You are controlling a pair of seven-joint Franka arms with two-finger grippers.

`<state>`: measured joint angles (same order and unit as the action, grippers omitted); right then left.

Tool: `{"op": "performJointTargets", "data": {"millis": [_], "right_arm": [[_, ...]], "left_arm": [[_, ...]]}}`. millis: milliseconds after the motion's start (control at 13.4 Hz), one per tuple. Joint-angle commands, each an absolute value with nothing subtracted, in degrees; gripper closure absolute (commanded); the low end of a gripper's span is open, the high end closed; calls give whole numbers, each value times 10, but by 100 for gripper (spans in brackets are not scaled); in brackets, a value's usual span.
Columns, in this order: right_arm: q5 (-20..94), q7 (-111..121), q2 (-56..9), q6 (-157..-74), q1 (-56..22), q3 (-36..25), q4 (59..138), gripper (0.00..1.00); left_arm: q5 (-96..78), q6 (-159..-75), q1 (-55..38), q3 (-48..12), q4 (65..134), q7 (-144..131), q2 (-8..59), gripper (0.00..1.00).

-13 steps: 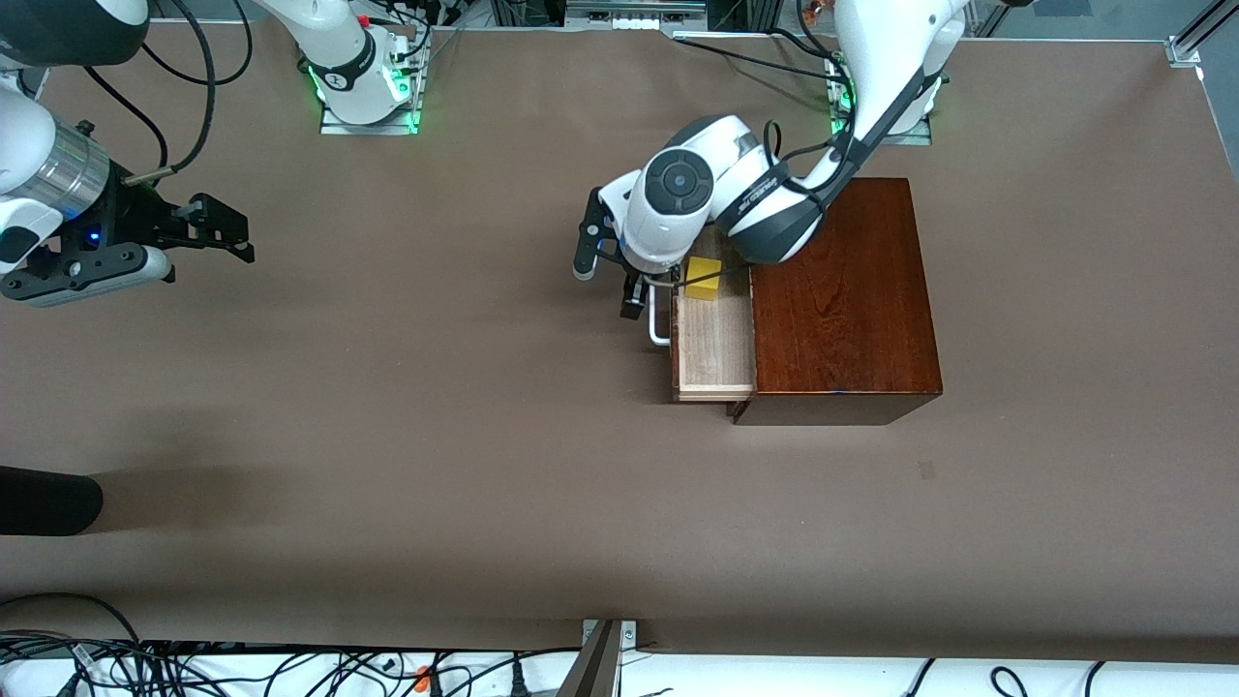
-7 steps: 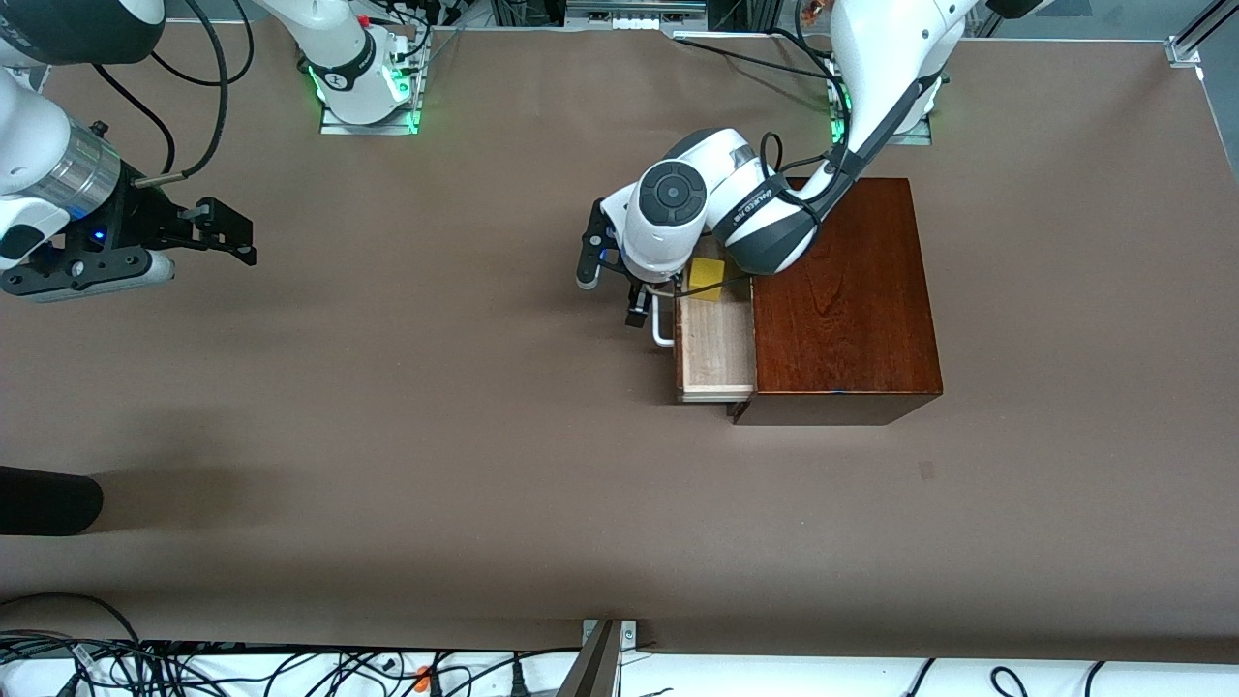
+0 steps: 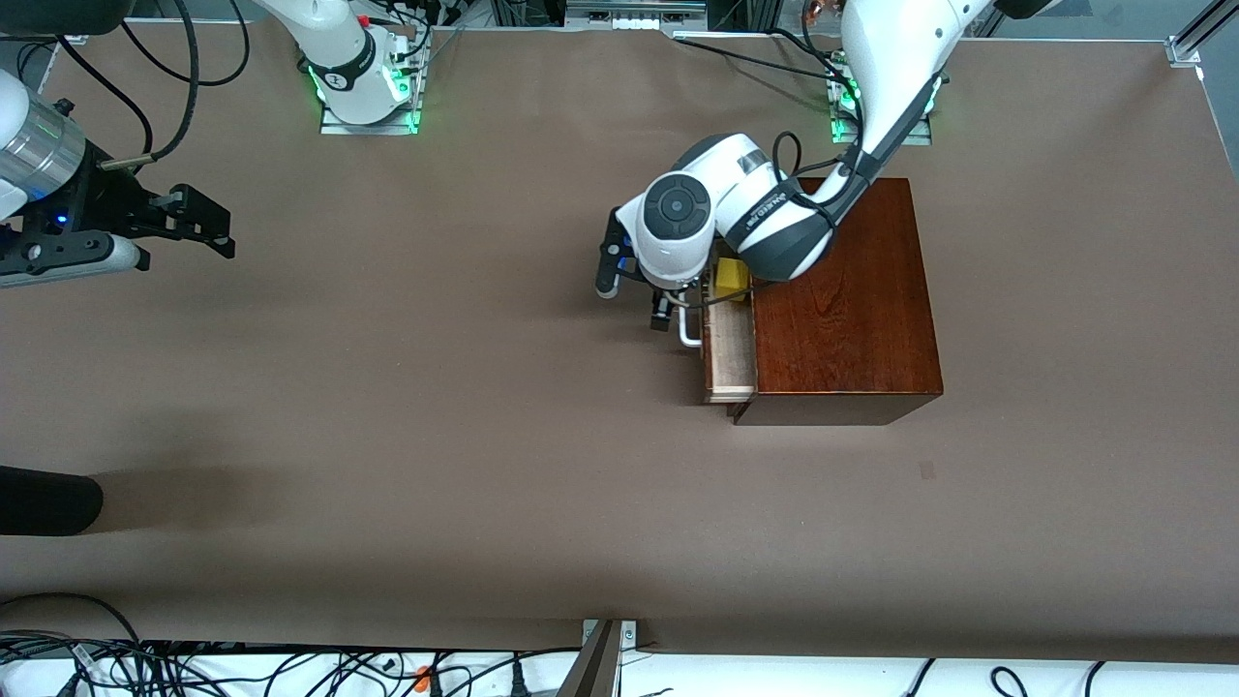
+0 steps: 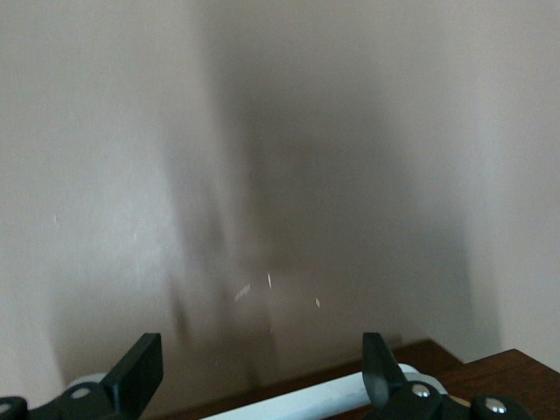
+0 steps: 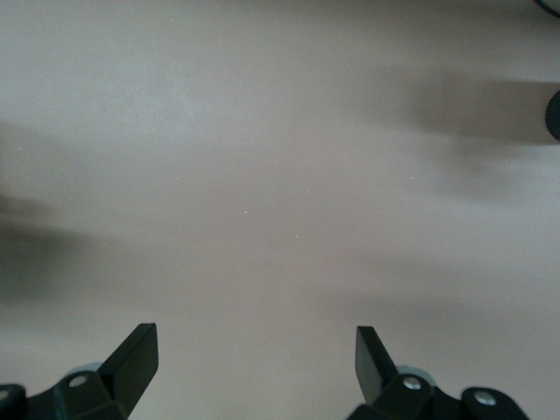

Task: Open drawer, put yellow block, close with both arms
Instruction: 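Push the drawer shut into the box with the left gripper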

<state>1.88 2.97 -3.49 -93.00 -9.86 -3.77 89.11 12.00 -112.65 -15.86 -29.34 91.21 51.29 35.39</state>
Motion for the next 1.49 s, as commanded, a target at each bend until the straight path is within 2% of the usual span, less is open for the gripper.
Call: {"op": "performJointTargets", "data": {"millis": [0,822,1196,1420], "right_arm": [[18,22,-36,-920,-99,-34,883,0],[18,20,-36,-918,-98,-38,885,0],[18,20,-36,-918,-97,-38,885,0],[19,21,-36,-918,-97,-38,885,0]], "left_arm": [[151,-1096,-132,-287,918,530,330,0],[150,-1073,-113,-290,916,524,317,0],[64,-1071,-112,-294,910,445,266,0],[37,-1017,-105,-291,901,304,216,0]]}}
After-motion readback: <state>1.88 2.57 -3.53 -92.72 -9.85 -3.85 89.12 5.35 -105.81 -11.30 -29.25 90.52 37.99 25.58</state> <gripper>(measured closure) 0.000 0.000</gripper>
